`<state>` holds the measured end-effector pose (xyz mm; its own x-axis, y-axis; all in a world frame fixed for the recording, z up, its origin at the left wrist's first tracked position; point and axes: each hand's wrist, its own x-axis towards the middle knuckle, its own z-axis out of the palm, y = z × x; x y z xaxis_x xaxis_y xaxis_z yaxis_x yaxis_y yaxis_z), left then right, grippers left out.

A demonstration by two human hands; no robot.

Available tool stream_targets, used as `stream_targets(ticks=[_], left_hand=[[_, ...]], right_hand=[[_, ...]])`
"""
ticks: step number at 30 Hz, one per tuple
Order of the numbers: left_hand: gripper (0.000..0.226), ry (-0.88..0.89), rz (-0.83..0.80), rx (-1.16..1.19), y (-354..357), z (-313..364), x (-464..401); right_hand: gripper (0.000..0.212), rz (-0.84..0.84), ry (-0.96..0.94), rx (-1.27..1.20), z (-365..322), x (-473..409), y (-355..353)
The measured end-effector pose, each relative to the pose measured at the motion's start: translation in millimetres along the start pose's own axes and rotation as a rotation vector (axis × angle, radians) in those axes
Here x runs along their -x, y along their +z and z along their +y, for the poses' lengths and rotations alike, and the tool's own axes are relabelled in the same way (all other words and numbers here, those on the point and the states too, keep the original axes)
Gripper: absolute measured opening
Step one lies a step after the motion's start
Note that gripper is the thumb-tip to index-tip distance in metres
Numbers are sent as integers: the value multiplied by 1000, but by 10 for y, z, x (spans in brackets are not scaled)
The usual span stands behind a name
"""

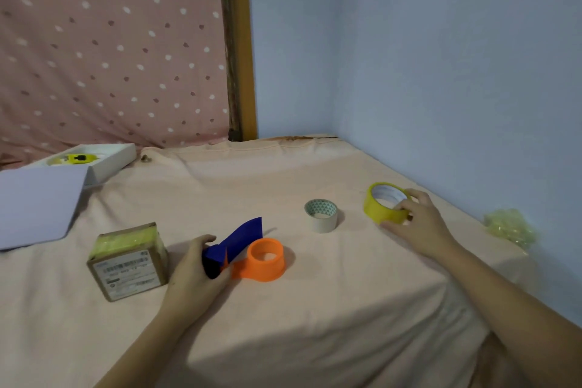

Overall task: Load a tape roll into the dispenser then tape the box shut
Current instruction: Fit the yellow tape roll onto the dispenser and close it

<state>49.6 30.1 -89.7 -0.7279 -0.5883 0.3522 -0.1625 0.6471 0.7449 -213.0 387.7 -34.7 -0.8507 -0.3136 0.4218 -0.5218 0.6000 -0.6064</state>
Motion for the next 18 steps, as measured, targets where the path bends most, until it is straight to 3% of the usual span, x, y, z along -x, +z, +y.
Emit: stream_targets(ticks=[7, 11, 18], left_hand=[[73, -33, 38, 84, -18, -1, -7], [73, -47, 51, 84, -12, -52, -28], [71, -58, 57, 91, 0, -82, -34]], right_hand=[[29, -201, -243, -187, -1074, 237, 520], [27, -367, -348, -165, -1408, 452, 902], [41, -407, -298, -218, -1379, 573, 1280]])
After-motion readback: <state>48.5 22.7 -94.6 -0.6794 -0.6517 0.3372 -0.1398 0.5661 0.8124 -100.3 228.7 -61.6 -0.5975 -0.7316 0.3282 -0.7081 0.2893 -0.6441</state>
